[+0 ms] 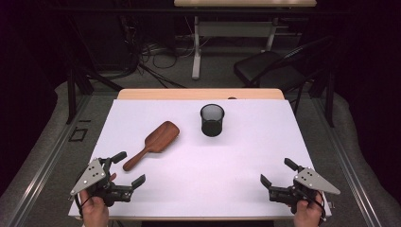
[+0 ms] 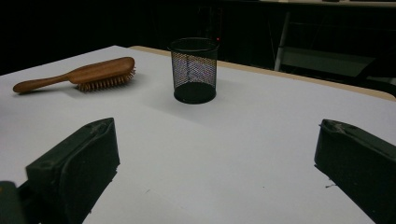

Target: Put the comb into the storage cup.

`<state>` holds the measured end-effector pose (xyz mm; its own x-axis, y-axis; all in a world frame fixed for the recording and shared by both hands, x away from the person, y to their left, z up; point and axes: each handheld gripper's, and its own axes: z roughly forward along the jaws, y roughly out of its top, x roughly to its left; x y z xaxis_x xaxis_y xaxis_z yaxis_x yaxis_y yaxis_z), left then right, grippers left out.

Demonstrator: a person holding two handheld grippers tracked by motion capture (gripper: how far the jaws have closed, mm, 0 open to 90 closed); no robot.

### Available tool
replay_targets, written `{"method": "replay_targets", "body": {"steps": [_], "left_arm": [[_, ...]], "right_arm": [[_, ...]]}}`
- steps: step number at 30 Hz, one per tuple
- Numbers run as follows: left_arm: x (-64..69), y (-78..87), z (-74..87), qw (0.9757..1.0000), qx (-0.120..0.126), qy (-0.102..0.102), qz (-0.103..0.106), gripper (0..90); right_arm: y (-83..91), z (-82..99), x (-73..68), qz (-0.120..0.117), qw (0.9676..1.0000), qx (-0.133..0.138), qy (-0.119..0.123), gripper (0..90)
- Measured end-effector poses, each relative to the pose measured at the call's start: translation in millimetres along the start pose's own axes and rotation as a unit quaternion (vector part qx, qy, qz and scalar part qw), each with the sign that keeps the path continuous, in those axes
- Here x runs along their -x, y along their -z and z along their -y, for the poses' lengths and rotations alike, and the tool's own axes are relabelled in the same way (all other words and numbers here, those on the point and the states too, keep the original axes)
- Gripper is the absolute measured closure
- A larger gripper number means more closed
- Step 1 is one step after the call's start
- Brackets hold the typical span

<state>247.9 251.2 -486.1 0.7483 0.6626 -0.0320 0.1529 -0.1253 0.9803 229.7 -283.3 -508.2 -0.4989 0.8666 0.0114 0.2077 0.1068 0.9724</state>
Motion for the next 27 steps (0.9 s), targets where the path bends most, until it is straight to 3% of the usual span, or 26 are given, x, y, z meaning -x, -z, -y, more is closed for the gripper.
{"method": "replay_targets", "body": {"steps": [5, 13, 20, 27], "left_arm": [[0.3, 0.5, 0.1, 1.0, -0.002, 0.004, -0.003, 0.1], [-4.4, -2.5, 1.6, 0.9993, -0.003, 0.038, 0.0, 0.1], [-5.5, -6.7, 2.1, 0.9988, -0.027, 0.042, -0.005, 0.1], [-8.0, -3.9, -0.8, 0.9974, -0.049, 0.051, -0.016, 0.1]], "right_arm": [[-2.5, 1.4, -0.9, -0.004, 1.0, 0.0, -0.005, 0.0], [-1.1, 2.5, -4.5, -0.004, 1.0, -0.004, 0.007, 0.0], [-2.1, 4.1, 3.2, 0.001, 0.9998, -0.009, -0.019, 0.0], [-2.4, 5.3, 4.4, 0.004, 0.9998, -0.014, -0.016, 0.0]]}}
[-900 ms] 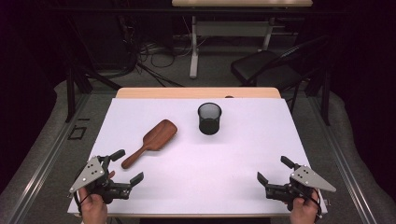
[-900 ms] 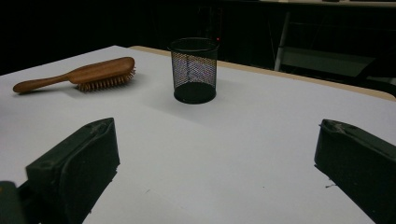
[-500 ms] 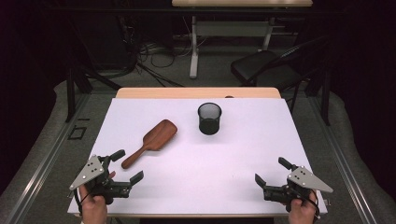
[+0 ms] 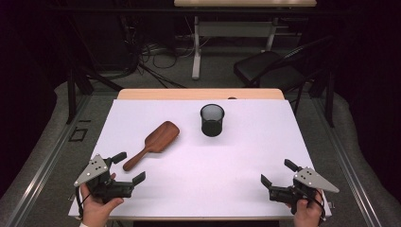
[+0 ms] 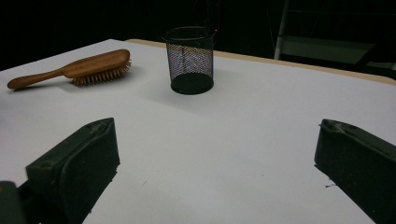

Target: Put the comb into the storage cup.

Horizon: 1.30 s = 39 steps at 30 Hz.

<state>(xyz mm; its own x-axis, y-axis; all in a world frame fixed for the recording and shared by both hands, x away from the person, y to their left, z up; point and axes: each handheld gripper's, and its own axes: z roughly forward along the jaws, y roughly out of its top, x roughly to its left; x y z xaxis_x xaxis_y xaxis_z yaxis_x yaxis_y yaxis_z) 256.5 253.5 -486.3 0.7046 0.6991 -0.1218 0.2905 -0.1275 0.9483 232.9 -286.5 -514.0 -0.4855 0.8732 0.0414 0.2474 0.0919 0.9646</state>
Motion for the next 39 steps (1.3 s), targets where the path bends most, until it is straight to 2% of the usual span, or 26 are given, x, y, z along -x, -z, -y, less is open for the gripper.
{"method": "replay_targets", "body": {"steps": [9, 15, 21, 26, 33, 36, 39], "left_arm": [[-8.6, 0.9, -7.3, 0.9997, -0.02, 0.015, -0.002, 0.2], [-13.8, -2.2, -18.5, 0.9986, -0.05, 0.003, -0.015, 0.2], [-19.3, -9.4, -18.3, 0.9964, -0.083, 0.002, -0.015, 0.2], [-23.5, -13.4, -18.8, 0.9943, -0.106, 0.004, -0.013, 0.2], [-32.9, -21.7, -29.8, 0.9878, -0.154, -0.009, -0.019, 0.2], [-37.8, -24.2, -33.5, 0.9862, -0.164, -0.008, -0.024, 0.2], [-42.9, -26.1, -37.0, 0.9836, -0.179, -0.003, -0.025, 0.3]], "right_arm": [[-3.6, 0.3, -3.0, -0.004, 1.0, -0.008, 0.004, 0.0], [-5.6, 1.0, -2.8, -0.003, 0.9999, -0.011, 0.003, 0.0], [-8.7, 3.0, 1.4, -0.004, 0.9998, -0.015, -0.015, 0.0], [-9.1, 2.1, 3.0, -0.001, 0.9998, -0.014, -0.015, 0.0], [-10.8, 2.7, 3.6, -0.004, 0.9998, -0.017, -0.009, 0.0], [-10.7, 2.8, 4.0, -0.006, 0.9998, -0.019, -0.01, 0.0], [-11.5, 3.1, 3.5, -0.01, 0.9997, -0.022, -0.01, 0.0]]}}
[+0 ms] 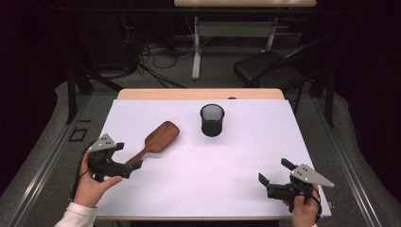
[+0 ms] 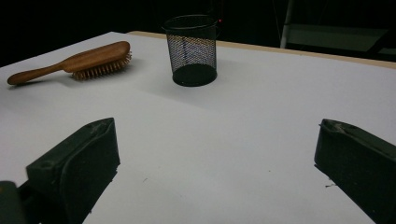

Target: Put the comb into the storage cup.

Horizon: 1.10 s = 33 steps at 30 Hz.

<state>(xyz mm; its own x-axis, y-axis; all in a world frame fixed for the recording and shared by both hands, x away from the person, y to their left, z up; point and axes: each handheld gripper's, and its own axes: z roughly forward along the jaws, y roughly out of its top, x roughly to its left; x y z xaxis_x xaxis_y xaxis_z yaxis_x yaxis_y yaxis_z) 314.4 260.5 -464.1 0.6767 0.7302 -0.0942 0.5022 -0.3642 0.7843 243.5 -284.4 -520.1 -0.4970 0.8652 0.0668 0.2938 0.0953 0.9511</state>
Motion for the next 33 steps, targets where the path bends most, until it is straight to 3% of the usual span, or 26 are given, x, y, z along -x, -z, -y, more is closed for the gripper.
{"method": "replay_targets", "body": {"steps": [16, 24, 33], "left_arm": [[-13.3, -1.4, -12.6, 0.9989, -0.042, 0.006, -0.017, 0.2], [-19.8, -8.2, -18.1, 0.9962, -0.081, 0.01, -0.03, 0.2], [-26.0, -12.9, -25.4, 0.9934, -0.106, 0.015, -0.041, 0.3]], "right_arm": [[-3.9, 0.4, -2.5, -0.003, 0.9999, -0.008, 0.011, 0.0], [-4.8, 1.6, -1.0, -0.001, 0.9999, -0.011, 0.01, 0.0], [-4.7, 2.1, 1.5, 0.0, 0.9999, -0.013, 0.006, 0.0]]}}
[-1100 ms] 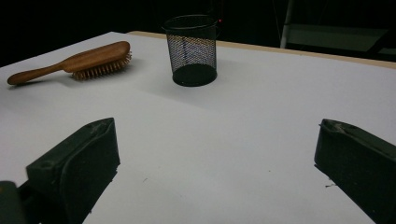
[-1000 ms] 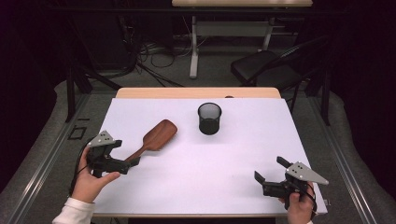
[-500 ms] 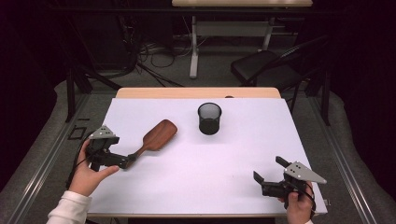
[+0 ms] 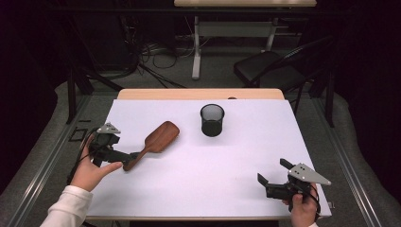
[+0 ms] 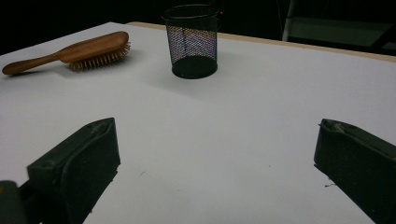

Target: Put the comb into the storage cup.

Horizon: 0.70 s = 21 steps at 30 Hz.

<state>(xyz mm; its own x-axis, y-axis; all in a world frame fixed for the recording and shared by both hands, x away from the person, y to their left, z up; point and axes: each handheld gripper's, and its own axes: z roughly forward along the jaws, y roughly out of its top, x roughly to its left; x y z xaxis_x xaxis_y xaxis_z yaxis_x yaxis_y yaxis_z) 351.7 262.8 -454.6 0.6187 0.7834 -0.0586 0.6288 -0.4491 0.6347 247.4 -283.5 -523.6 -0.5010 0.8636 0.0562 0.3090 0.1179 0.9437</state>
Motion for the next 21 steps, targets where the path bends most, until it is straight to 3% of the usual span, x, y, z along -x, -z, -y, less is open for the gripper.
{"method": "replay_targets", "body": {"steps": [14, 21], "left_arm": [[-5.8, -10.1, -11.1, 0.9993, -0.037, 0.0, -0.002, 0.2], [-8.6, -18.0, -18.4, 0.9978, -0.066, -0.008, -0.008, 0.2]], "right_arm": [[-0.2, 0.2, 0.7, -0.001, 1.0, -0.006, 0.0, 0.0], [-0.5, 0.5, 0.7, -0.002, 1.0, -0.006, -0.002, 0.2]]}}
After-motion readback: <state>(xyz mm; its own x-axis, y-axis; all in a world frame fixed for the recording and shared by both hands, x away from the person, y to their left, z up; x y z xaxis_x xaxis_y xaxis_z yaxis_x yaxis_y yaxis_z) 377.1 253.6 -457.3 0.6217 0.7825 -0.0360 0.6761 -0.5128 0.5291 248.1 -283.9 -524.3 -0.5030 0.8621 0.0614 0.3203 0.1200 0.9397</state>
